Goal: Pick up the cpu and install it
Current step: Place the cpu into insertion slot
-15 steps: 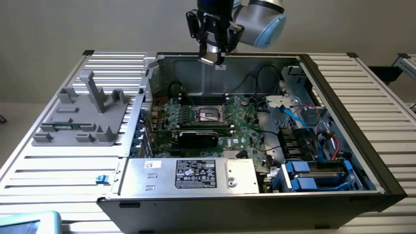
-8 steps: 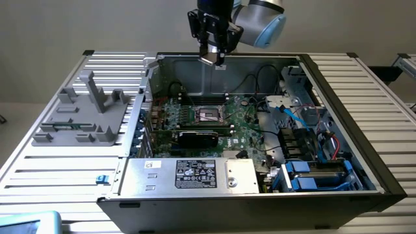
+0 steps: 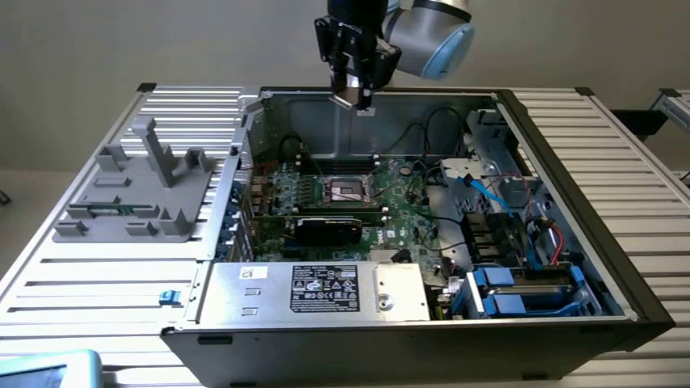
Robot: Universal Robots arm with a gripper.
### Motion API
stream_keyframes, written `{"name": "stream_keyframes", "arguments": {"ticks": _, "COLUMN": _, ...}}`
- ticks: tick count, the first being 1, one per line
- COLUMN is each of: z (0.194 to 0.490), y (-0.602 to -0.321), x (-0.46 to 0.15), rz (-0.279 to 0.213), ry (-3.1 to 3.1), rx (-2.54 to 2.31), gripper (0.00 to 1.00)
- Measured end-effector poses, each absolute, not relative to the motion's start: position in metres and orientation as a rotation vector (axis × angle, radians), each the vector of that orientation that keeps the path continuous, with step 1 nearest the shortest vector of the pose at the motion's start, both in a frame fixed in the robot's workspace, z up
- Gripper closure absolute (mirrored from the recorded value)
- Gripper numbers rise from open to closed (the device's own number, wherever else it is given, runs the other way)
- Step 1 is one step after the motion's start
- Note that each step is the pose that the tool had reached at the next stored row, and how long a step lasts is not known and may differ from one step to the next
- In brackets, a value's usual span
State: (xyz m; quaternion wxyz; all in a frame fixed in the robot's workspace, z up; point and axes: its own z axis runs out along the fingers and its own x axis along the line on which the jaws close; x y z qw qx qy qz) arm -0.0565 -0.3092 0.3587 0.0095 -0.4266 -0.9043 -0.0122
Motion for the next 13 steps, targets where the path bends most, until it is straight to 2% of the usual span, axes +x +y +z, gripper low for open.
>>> {"name": "stream_keyframes", "arguments": {"ticks": 13, "z": 0.3583, "y": -0.3092, "x": -0.0565, "rz": -0.04, "ry": -2.746, "rx": -1.49, "gripper": 0.44}}
